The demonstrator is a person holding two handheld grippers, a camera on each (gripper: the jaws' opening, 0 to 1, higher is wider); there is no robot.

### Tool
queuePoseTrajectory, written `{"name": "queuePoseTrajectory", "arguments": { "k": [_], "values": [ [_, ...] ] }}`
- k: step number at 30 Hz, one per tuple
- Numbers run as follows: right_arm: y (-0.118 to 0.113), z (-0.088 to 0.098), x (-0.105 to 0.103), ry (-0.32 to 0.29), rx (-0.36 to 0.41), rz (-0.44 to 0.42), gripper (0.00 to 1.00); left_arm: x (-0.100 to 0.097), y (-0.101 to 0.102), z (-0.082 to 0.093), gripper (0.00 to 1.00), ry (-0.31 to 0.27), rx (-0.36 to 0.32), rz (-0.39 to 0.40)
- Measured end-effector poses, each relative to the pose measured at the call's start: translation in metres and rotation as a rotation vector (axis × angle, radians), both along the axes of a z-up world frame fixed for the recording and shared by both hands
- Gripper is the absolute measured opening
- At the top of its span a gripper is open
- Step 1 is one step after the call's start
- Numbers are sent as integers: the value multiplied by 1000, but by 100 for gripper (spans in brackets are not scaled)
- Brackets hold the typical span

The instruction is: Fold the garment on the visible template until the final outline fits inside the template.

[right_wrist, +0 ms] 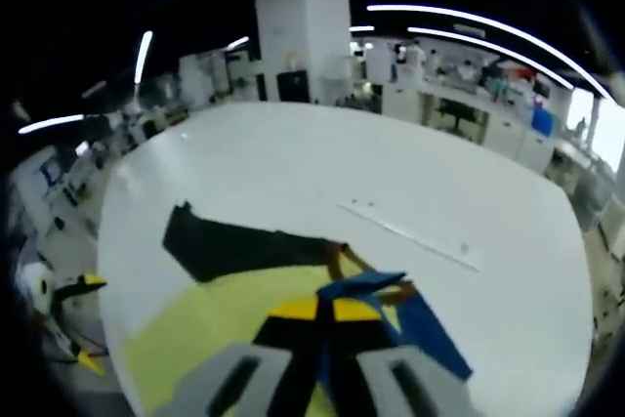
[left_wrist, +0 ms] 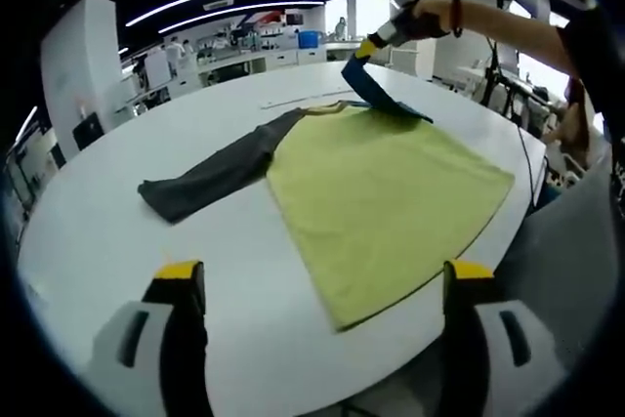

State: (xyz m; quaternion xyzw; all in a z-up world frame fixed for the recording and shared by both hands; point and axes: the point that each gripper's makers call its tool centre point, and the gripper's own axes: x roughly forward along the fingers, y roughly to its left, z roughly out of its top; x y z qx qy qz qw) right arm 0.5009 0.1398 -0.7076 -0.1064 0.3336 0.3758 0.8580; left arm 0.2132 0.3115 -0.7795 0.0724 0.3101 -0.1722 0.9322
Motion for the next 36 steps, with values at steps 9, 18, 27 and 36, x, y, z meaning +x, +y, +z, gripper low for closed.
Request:
{"name": "queuePoseTrajectory", "arguments": {
  "k": [9,18,27,36],
  "values": [
    [25,-4,-15,-3,-14,80,0,-3,4,-5,99,14,4,10],
    [48,-6,-33,-4,-20,155,0,-2,7,-7,99,13,5,10],
    [67,-16,-65,24,-24,237,0,-4,10,-10,99,17,6,17],
    [78,-35,-91,61,-42,299,0,-3,10,-10,99,18,11,15]
  ]
}}
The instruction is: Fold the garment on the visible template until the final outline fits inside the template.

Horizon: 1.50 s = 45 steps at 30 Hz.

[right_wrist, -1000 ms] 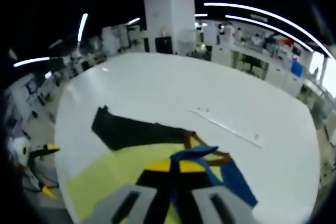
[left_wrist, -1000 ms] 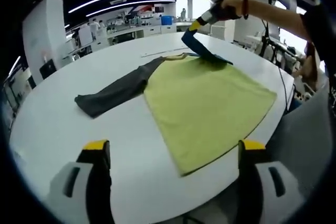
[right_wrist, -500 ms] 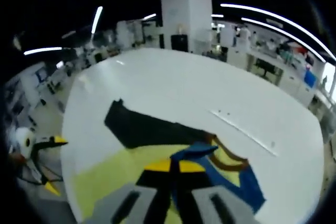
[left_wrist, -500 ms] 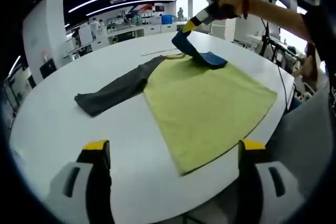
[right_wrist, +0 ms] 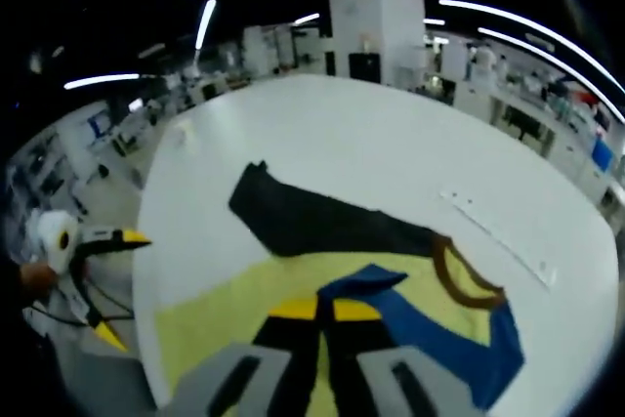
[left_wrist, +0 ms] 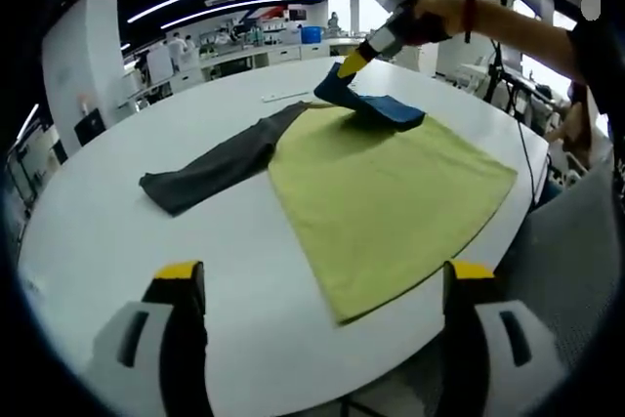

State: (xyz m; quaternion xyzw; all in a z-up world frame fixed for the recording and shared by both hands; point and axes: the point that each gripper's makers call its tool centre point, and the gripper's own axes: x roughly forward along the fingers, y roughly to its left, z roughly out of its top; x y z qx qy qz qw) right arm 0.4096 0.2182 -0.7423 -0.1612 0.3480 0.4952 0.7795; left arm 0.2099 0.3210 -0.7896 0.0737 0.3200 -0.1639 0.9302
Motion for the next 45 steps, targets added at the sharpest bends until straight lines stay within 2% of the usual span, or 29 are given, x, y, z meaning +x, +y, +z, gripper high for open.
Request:
{"name": "queuePoseTrajectory", "arguments": {
  "k": [4,10,23,28,35,41,45],
  "values": [
    [4,-9,-11,15,-9,16,0,-1,0,-1,99,0,-3,-2],
    [6,-20,-13,29,-17,-1,0,-1,-2,-1,99,3,-2,-12],
    [16,-31,-3,-15,-49,-47,0,-2,-3,-2,99,2,-8,-13],
    [24,-37,-8,-14,-41,-43,0,-1,-4,-1,99,-1,-10,-13],
    [29,-55,-15,-12,-41,-45,0,-1,-5,-1,99,-2,-11,-12],
    [33,-67,-20,80,23,-111,0,-1,-4,-1,99,-4,-12,-4],
    [42,-71,-27,149,99,-102,0,-1,-3,-1,99,-4,-10,-3]
  ]
}}
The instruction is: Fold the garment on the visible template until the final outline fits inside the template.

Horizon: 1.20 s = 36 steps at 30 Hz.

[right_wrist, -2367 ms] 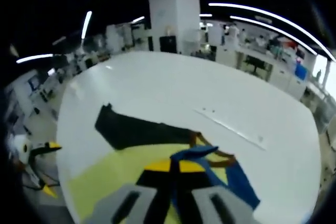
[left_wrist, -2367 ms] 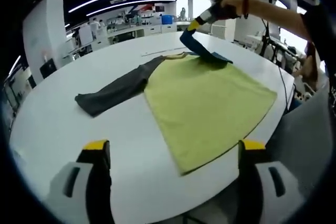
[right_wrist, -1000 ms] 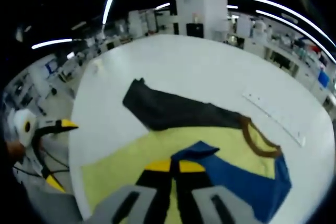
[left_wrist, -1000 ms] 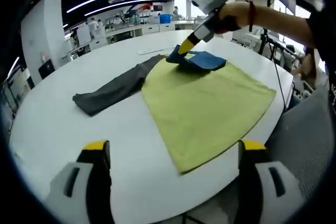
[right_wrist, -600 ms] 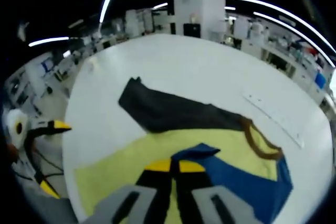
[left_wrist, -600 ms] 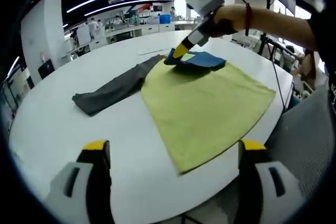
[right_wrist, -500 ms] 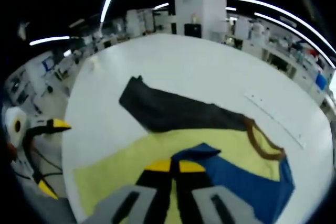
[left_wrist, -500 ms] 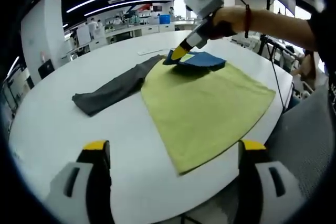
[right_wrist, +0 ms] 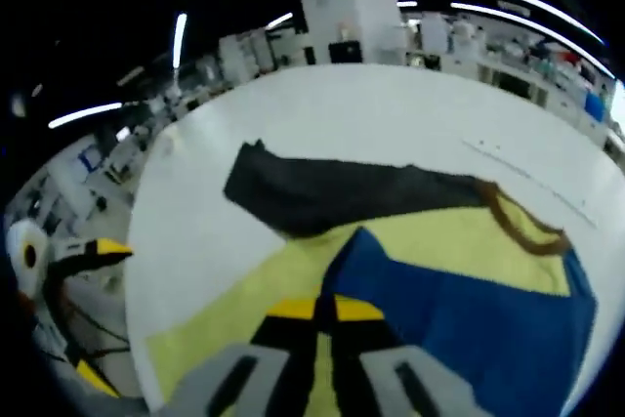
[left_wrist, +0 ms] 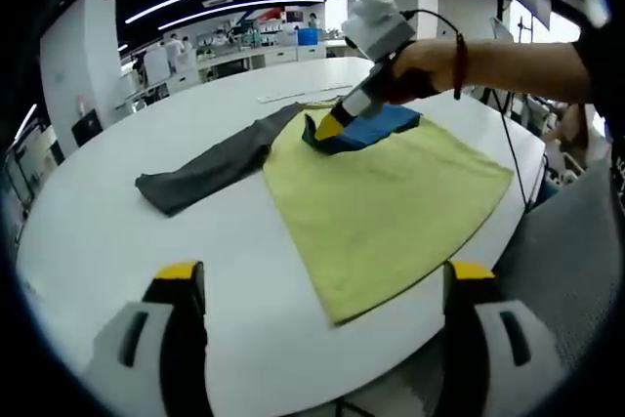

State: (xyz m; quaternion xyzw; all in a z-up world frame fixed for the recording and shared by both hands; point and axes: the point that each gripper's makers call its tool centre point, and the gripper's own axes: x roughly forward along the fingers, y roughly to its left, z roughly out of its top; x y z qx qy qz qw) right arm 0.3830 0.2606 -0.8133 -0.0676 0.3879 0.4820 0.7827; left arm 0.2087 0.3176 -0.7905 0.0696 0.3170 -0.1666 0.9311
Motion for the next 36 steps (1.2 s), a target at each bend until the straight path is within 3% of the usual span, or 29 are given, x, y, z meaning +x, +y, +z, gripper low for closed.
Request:
{"name": "queuePoseTrajectory", "arguments": {
  "k": [3,8,16,23,30,36],
  "values": [
    [1,-5,-4,-1,-21,19,3,0,1,0,99,-2,1,4],
    [3,-1,-3,-26,-6,23,19,0,2,2,99,-8,2,13],
    [-6,8,9,-92,-13,-11,62,1,4,3,99,-19,20,11],
    [-27,15,15,-105,-6,-61,86,3,6,9,99,-48,5,23],
    [-56,22,23,-130,5,-113,99,4,6,10,99,-53,15,24],
    [-85,25,35,-151,7,-149,99,6,6,10,99,-55,22,17]
  ]
}}
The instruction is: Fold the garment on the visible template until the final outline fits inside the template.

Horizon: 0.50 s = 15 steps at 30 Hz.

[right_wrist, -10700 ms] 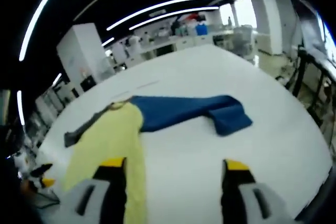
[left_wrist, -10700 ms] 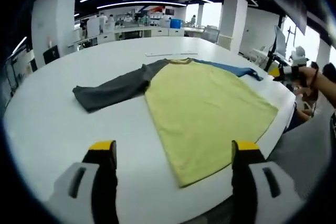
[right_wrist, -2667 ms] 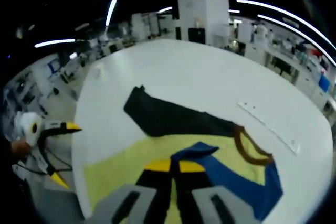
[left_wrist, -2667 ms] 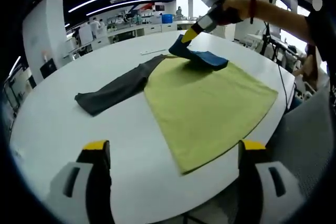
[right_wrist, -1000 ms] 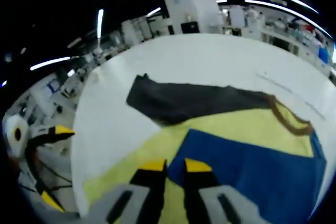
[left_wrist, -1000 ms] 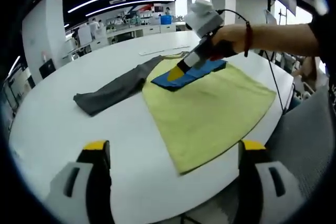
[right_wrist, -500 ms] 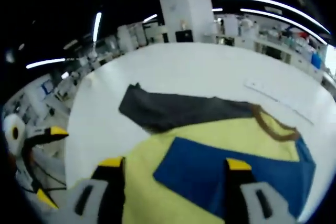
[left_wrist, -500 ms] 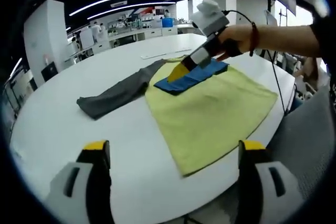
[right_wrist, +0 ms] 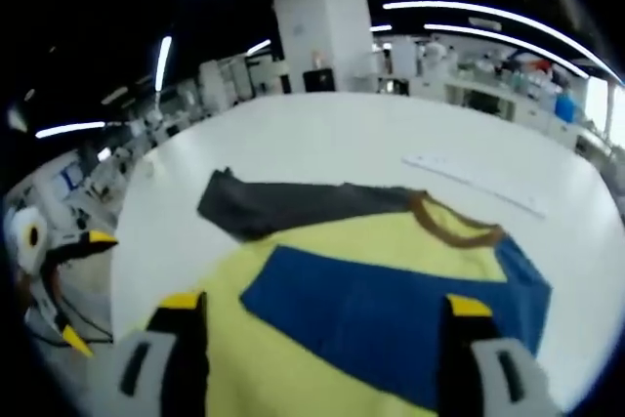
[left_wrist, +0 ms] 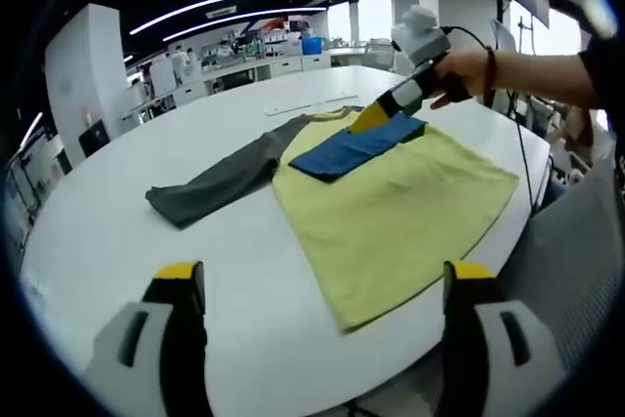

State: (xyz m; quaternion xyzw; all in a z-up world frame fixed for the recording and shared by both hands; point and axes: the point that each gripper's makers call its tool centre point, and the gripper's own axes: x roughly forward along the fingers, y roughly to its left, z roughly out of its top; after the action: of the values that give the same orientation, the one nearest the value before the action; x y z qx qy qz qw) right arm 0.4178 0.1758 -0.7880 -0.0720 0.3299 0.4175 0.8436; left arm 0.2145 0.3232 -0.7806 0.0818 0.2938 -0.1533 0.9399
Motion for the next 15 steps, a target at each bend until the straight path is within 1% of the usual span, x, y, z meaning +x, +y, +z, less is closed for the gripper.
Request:
{"name": "queuePoseTrajectory", "arguments": {
  "k": [8,10,13,15],
  "values": [
    [-43,4,8,-22,-5,-49,98,-1,-7,3,99,10,2,-3],
    [-54,7,8,-30,-6,-54,94,-1,-8,3,99,10,3,-4],
    [-69,6,13,-32,-10,-69,91,-1,-7,3,99,11,4,-5],
    [-80,7,14,-42,-12,-79,88,-1,-8,5,99,9,3,-5]
  ]
}}
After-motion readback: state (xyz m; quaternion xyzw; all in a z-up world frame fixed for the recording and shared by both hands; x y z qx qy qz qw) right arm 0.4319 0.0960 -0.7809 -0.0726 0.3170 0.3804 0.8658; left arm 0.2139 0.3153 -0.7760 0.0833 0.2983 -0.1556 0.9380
